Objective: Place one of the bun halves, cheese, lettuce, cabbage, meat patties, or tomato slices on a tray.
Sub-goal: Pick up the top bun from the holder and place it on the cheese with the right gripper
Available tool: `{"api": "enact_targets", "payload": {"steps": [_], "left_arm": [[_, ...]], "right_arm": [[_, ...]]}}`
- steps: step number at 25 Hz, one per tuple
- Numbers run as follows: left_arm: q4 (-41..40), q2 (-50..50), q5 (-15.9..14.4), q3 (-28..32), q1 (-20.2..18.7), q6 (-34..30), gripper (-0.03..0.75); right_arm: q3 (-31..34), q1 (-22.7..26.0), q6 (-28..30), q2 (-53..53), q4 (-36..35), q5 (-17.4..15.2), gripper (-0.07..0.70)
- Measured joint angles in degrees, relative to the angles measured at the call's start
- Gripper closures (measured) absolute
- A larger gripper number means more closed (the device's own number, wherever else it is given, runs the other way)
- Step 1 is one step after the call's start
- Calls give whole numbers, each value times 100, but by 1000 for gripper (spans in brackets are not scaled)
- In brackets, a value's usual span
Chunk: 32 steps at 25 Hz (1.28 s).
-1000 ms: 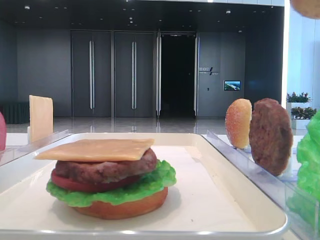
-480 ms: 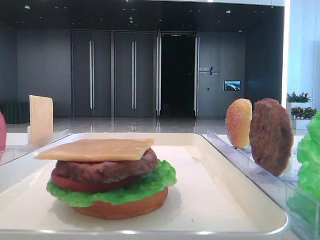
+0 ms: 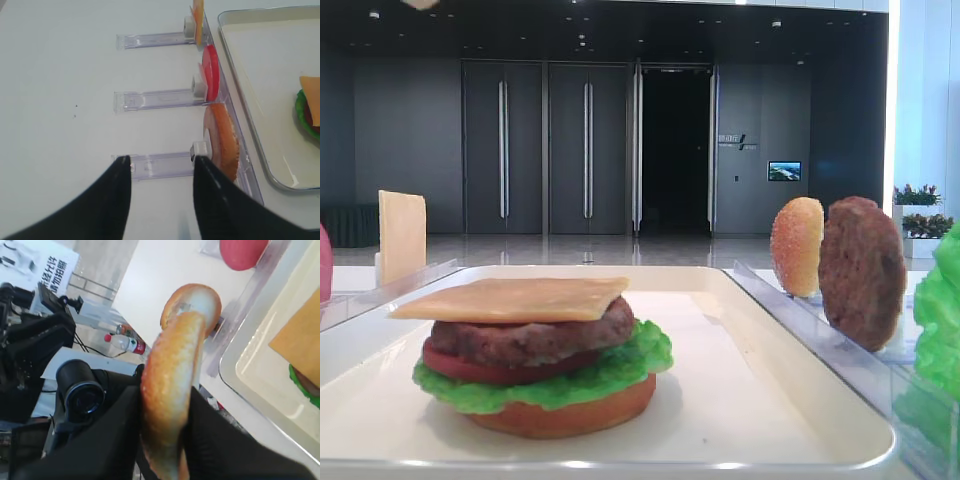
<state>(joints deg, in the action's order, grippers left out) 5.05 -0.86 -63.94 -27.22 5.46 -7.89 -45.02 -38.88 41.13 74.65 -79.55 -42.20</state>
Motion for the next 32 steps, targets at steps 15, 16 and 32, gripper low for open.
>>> {"api": "enact_targets", "payload": {"steps": [15,16,32], "left_arm": [[0,0,0,0,0,0,398],[0,0,0,0,0,0,398],[0,0,0,0,0,0,413]], "right_arm": [[1332,920,2413,19,-2185,-747,413],[1362,920,2482,24,-2197,-747,413],[1003,920,2778,1455,-2238,-746,413]]}}
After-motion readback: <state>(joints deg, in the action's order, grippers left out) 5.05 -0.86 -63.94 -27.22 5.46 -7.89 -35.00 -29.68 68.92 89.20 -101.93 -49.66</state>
